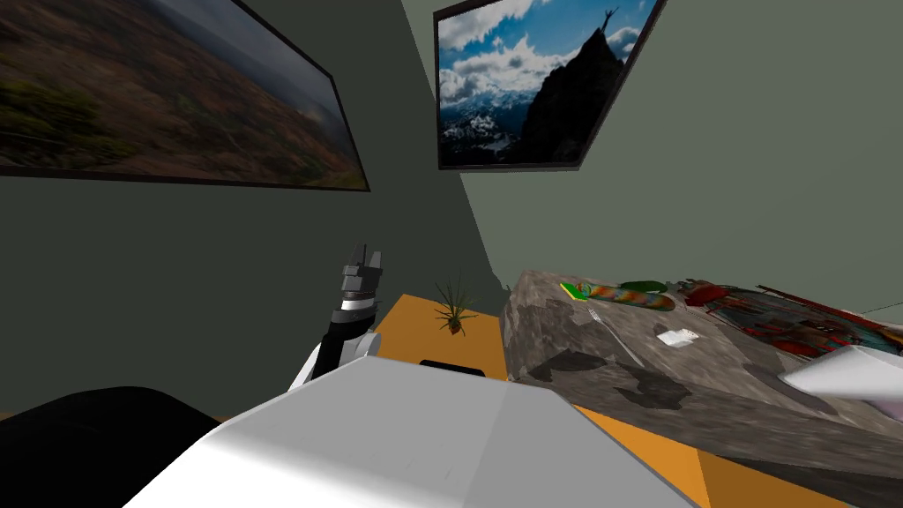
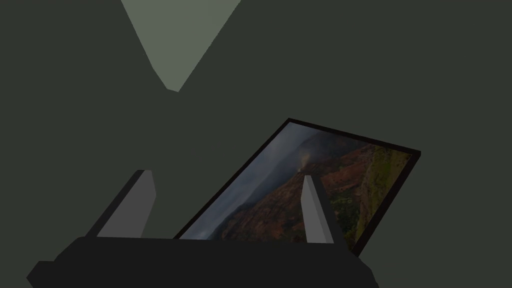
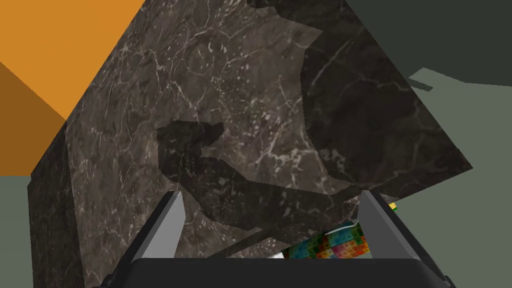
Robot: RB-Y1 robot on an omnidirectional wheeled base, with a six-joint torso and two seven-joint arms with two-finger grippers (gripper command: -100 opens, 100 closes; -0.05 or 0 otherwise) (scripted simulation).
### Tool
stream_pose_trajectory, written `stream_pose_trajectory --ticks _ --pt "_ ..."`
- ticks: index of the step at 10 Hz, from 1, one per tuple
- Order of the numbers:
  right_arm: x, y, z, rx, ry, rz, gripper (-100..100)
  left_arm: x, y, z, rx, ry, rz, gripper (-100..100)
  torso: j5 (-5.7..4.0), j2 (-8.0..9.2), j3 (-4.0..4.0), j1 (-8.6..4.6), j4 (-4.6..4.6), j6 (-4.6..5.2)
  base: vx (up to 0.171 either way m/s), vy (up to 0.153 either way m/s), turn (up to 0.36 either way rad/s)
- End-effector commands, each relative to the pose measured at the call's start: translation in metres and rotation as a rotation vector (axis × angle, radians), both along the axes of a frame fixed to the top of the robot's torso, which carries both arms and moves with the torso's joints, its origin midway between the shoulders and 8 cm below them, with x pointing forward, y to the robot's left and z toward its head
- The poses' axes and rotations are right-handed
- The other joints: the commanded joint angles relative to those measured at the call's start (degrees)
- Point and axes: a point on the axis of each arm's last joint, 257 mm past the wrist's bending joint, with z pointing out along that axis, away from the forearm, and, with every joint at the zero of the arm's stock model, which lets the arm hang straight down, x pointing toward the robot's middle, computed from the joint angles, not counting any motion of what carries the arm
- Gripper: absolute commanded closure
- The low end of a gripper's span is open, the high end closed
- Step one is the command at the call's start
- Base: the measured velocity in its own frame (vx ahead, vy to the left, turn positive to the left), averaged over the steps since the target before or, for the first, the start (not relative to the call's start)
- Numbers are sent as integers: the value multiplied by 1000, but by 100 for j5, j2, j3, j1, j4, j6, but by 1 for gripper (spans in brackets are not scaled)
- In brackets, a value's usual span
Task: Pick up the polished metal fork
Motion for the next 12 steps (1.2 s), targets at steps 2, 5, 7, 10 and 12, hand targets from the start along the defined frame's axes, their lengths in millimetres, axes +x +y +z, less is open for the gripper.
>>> stream_pose_trajectory --ticks 2,5,7,10,12 --pt "-24 -14 4 -27 61 18 -100 0 0 0 0 0 0 0 1 -3 -1 2 0 -5 84 -4 114" --pt "-57 -34 14 -65 158 67 -100 0 0 0 0 0 0 0 -2 -13 -7 -7 -2 -2 111 -23 128" --pt "-76 -46 21 -85 211 85 -100 0 0 0 0 0 0 0 -4 -39 -21 -22 -8 -7 168 -58 141" --pt "-99 -59 33 -106 290 138 -100 0 0 0 0 0 0 0 -3 -32 -19 -12 -8 -2 153 -42 107" --pt "-112 -67 40 -117 333 158 -100 0 0 0 0 0 0 0 -4 -23 -14 -13 -5 -1 122 -53 110"
